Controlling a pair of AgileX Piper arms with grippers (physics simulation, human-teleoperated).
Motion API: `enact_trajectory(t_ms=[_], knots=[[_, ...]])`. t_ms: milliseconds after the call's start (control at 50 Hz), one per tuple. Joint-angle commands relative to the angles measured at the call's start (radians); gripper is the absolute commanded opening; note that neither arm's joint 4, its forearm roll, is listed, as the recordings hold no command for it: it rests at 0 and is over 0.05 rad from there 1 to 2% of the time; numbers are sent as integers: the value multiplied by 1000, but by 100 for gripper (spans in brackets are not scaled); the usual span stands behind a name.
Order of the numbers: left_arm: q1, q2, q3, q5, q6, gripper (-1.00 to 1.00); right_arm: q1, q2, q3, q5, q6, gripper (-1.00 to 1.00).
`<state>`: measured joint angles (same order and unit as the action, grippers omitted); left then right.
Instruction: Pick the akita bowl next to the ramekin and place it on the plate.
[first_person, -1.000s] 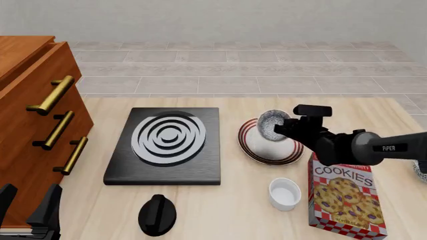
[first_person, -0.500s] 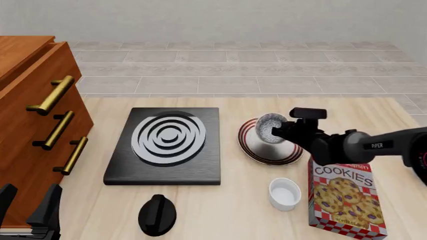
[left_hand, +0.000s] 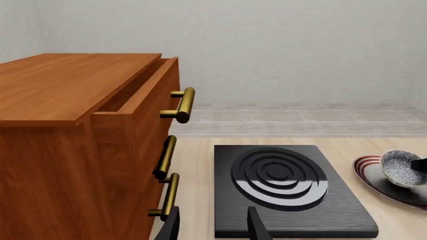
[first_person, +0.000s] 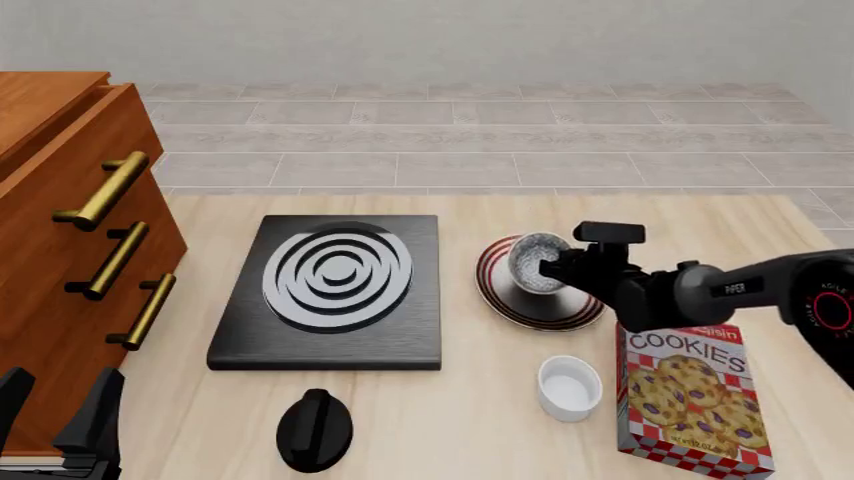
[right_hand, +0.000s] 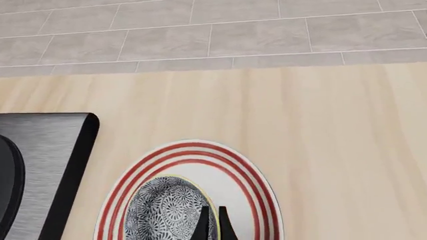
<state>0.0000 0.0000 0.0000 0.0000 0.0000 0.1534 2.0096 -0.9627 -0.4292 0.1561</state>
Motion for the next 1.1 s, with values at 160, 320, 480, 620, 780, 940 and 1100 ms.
enact_trajectory(t_ms=[160,320,480,620,780,940,1100], knots=[[0,0,0,0,0,100,-4,44,-24,-1,1,-100],[0,0,0,0,0,100,13,64,-24,-10,10,-100],[0,0,0,0,0,100,46,47,3,-15,10,100],[0,0,0,0,0,100,57,23,21,-16,6,100],[0,0,0,0,0,100,55,7,34,-15,4,100],[0,0,0,0,0,100,51,-29,66,-21,2,100],[0,0,0,0,0,100,44,-57,88,-22,-2,100]])
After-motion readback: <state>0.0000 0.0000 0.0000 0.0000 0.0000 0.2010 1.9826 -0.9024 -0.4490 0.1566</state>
